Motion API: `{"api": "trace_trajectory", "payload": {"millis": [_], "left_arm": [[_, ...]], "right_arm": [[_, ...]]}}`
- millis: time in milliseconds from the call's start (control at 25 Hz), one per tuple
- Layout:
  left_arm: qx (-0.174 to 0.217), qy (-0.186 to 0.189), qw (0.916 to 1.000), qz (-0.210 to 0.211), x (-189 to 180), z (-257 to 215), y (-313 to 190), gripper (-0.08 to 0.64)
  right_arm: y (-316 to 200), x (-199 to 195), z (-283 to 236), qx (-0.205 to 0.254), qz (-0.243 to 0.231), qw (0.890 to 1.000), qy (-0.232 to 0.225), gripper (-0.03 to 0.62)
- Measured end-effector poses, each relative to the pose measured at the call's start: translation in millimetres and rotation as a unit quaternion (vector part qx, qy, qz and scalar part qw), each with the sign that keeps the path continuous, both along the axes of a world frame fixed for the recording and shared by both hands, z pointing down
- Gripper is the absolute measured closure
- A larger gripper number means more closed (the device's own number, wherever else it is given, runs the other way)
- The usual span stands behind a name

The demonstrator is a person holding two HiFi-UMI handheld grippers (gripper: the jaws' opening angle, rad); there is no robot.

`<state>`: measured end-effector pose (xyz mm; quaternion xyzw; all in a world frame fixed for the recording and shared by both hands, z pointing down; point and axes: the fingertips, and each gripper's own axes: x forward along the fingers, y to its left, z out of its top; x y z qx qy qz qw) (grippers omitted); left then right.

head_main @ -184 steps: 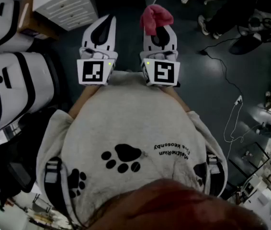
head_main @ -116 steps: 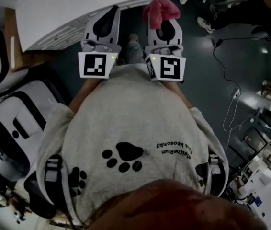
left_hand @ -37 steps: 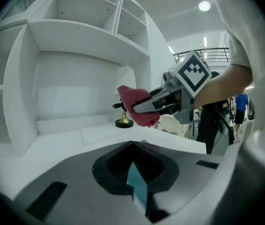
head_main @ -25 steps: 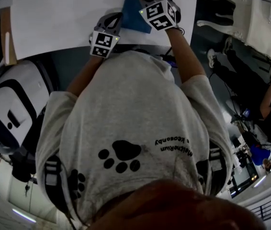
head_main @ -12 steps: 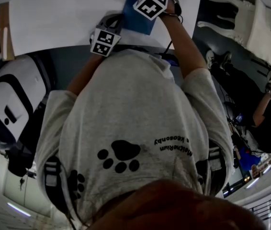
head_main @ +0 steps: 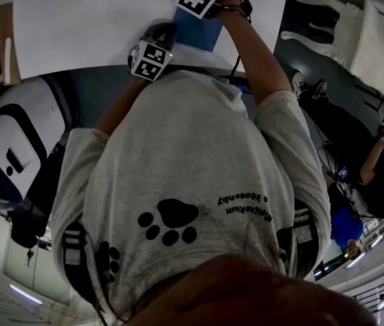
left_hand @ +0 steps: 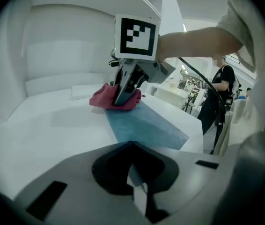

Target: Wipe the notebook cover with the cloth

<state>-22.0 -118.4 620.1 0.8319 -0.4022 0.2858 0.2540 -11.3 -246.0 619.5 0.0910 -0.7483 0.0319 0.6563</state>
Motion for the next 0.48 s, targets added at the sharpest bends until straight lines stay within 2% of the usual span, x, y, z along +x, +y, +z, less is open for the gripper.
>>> {"api": "trace_trajectory", "payload": {"millis": [240, 480], "left_arm": [[-0.001, -0.003, 1.0000, 0.001, -3.0, -0.6, 1.3, 0.548], [-0.001, -0.004, 1.0000, 0.000, -1.4, 0.0, 0.6, 0.548]], "right_arm": [[3.5, 15.0, -2.2, -0.011, 0.011, 1.000, 0.019, 0.520], [5.2, 47.0, -1.8, -0.015, 0.034, 0.999, 0.029, 0.522]]}}
